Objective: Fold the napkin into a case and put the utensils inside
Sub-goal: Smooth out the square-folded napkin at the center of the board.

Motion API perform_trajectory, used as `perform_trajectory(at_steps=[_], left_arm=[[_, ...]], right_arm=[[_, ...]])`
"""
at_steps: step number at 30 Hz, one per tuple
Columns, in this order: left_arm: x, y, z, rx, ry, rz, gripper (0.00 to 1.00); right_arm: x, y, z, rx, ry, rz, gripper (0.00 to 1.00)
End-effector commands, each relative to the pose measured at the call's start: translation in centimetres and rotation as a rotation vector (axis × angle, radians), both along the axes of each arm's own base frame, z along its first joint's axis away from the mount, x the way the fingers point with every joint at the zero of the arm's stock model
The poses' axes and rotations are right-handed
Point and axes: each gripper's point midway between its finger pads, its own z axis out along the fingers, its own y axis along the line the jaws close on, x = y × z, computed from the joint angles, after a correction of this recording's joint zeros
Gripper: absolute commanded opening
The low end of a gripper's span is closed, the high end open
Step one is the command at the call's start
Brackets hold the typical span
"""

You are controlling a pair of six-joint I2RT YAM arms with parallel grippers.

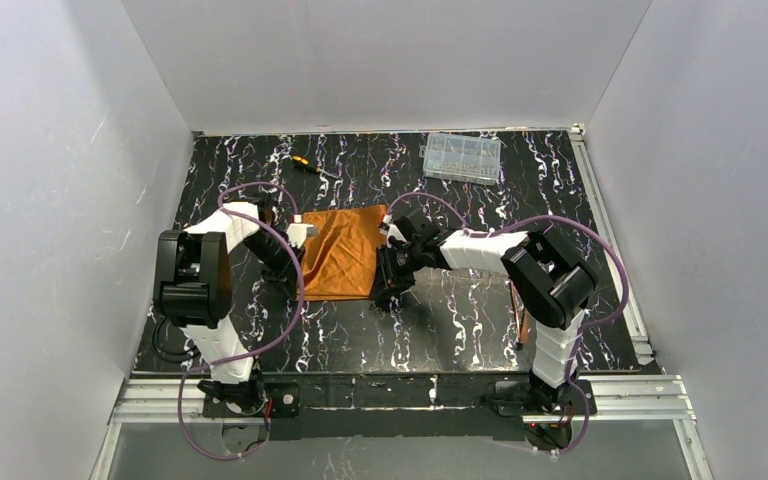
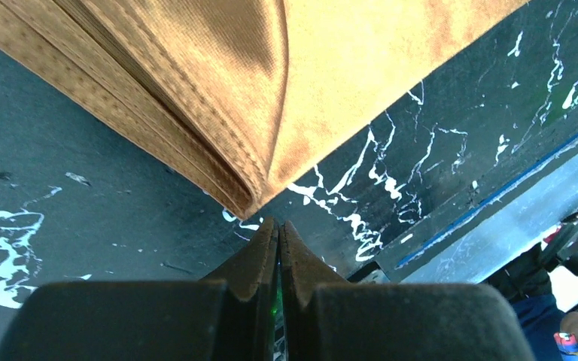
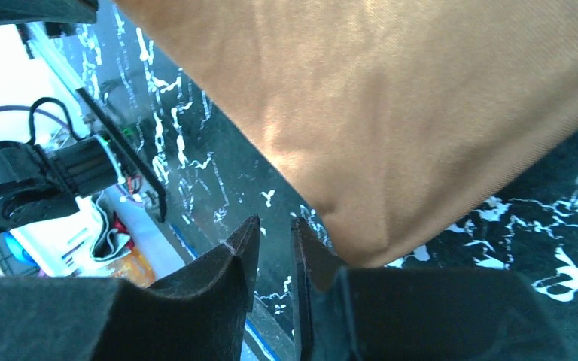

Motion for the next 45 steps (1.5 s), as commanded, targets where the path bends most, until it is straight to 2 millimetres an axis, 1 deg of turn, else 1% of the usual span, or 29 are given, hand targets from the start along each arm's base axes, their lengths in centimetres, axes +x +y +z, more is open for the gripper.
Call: perform_trajectory(at_steps=[1,2,3,6,7,8,9,10,11,13,14,16,17,20,24,30,34,36,39,41,45], left_arm=[[-0.2,-0.6,2.8,-0.045,-0.022,-0.007,0.0],[0.0,-0.7,3.2,-0.051,-0.035,-0.002,0.0],[0.2,-0.9,3.7,-0.054,-0.052,0.002,0.06],[1.1,-1.0,4.6,-0.054,-0.083,0.03,0.31],[1.3,-1.1,4.8,-0.056,-0.089,0.036,0.45],[1.5,-1.2,4.9,-0.057,-0.097,0.043,0.64],[1.7,-1.2,4.9,-0.054,-0.105,0.052,0.7],[1.9,-1.1,4.8,-0.046,-0.11,0.058,0.74],[2.2,-0.9,4.6,-0.036,-0.117,0.062,0.74],[2.5,-0.7,4.2,-0.02,-0.125,0.061,0.72],[2.6,-0.6,4.0,-0.019,-0.126,0.062,0.69],[2.6,-0.7,3.5,-0.02,-0.117,0.061,0.58],[2.7,-0.7,3.2,-0.022,-0.112,0.061,0.54],[2.7,-0.7,2.3,-0.02,-0.093,0.058,0.48],[2.8,-1.1,2.0,-0.041,-0.075,0.063,0.36],[2.6,-1.2,1.3,-0.048,-0.053,0.054,0.3],[2.3,-1.2,0.7,-0.047,-0.03,0.057,0.23],[2.3,-1.1,0.6,-0.044,-0.031,0.059,0.22],[2.5,-0.9,0.5,-0.032,-0.044,0.054,0.2],[2.6,-0.8,0.5,-0.028,-0.05,0.052,0.12],[2.2,-0.8,0.7,-0.031,-0.032,0.05,0.02]], right_arm=[[1.2,1.6,6.3,0.171,-0.057,0.059,0.31],[1.4,1.4,6.9,0.181,-0.062,0.068,0.32],[1.5,1.4,7.4,0.193,-0.064,0.076,0.32],[1.9,1.2,7.9,0.213,-0.051,0.084,0.32],[2.1,1.1,7.7,0.213,-0.045,0.082,0.32],[2.3,1.1,7.5,0.214,-0.041,0.078,0.32],[2.3,1.2,7.2,0.216,-0.031,0.078,0.32],[2.2,1.2,6.8,0.214,-0.021,0.078,0.32],[2.2,1.3,6.5,0.21,-0.013,0.078,0.31],[2.3,1.3,5.8,0.199,-0.004,0.073,0.3],[2.5,1.3,5.6,0.198,-0.005,0.069,0.29],[2.7,1.4,5.2,0.191,-0.007,0.062,0.28],[2.8,1.4,5.1,0.186,-0.01,0.057,0.27],[2.9,1.2,4.4,0.166,-0.014,0.048,0.24],[3.0,1.0,3.8,0.156,-0.011,0.033,0.2],[2.7,1.0,3.5,0.162,0.007,0.03,0.18],[2.7,1.0,3.4,0.163,0.009,0.028,0.18],[2.7,1.0,3.4,0.159,0.007,0.025,0.19],[2.8,0.8,3.2,0.148,-0.001,0.018,0.27],[2.8,0.6,2.9,0.139,-0.001,0.013,0.31],[2.6,0.4,2.3,0.13,0.019,0.009,0.31]])
